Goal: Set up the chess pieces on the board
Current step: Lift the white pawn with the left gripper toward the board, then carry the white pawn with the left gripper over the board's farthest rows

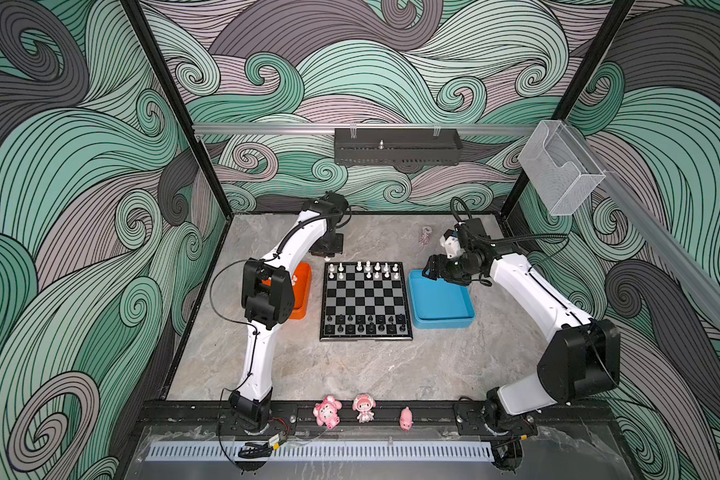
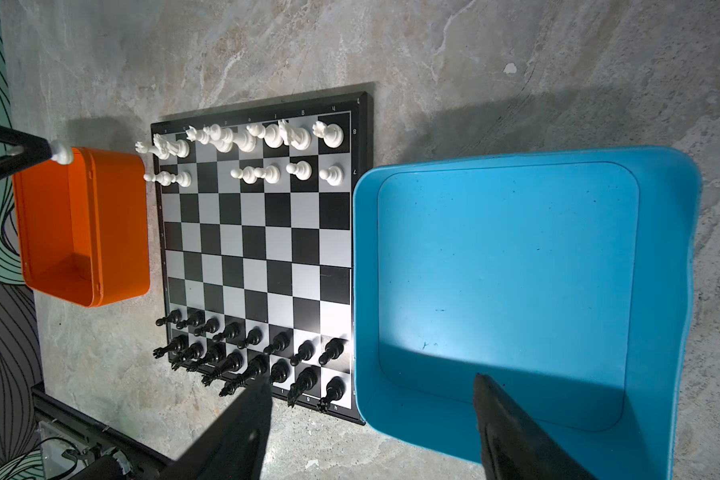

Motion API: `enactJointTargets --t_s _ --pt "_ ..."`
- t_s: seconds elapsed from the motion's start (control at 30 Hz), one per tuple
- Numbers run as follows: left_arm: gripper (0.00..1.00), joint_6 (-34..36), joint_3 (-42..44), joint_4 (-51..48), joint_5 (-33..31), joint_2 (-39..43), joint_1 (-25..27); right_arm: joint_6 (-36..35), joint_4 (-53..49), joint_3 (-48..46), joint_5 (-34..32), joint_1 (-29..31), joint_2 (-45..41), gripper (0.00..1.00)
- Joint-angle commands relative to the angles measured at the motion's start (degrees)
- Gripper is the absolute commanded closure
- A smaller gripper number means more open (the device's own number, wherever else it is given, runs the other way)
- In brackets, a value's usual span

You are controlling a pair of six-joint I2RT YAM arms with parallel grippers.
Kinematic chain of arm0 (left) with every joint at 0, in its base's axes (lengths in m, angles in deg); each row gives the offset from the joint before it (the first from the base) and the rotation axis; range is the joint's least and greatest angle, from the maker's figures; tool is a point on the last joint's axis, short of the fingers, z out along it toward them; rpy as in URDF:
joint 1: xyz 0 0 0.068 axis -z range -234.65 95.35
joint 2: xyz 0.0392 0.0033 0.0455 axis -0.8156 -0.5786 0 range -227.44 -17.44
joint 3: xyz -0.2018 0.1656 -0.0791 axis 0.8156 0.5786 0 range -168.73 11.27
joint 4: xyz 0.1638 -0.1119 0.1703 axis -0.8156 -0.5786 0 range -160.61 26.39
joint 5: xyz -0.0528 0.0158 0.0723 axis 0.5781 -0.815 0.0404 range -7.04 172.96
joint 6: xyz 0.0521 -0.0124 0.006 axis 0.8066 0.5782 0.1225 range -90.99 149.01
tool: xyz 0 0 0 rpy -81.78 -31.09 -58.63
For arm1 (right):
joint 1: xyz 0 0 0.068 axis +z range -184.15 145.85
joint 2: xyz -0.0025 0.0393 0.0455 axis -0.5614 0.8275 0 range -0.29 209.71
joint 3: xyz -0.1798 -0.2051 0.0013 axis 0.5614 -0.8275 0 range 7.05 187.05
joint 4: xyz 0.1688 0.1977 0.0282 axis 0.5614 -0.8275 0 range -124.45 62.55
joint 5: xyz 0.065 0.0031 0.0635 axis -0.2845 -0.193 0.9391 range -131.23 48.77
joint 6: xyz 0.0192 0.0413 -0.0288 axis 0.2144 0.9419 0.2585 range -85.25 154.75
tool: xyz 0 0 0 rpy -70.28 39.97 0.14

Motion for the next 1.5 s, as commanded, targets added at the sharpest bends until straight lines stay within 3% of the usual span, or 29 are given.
enactJointTargets --t_s 0.0,0.57,1.47 --pt "0.87 -0.98 -3.57 -3.1 1.43 -1.91 0.87 0.21 0.39 0.03 0.71 -0.52 0.31 0.24" --pt "0.87 -1.25 -8.07 -0.51 7.19 -7.49 3.85 0.32 0.43 0.25 1.48 -0.9 1.26 0.24" --pt "0.87 -0.89 -8.79 2.35 7.86 -12.2 4.35 0.23 0.45 0.5 2.25 -1.73 2.45 0.24"
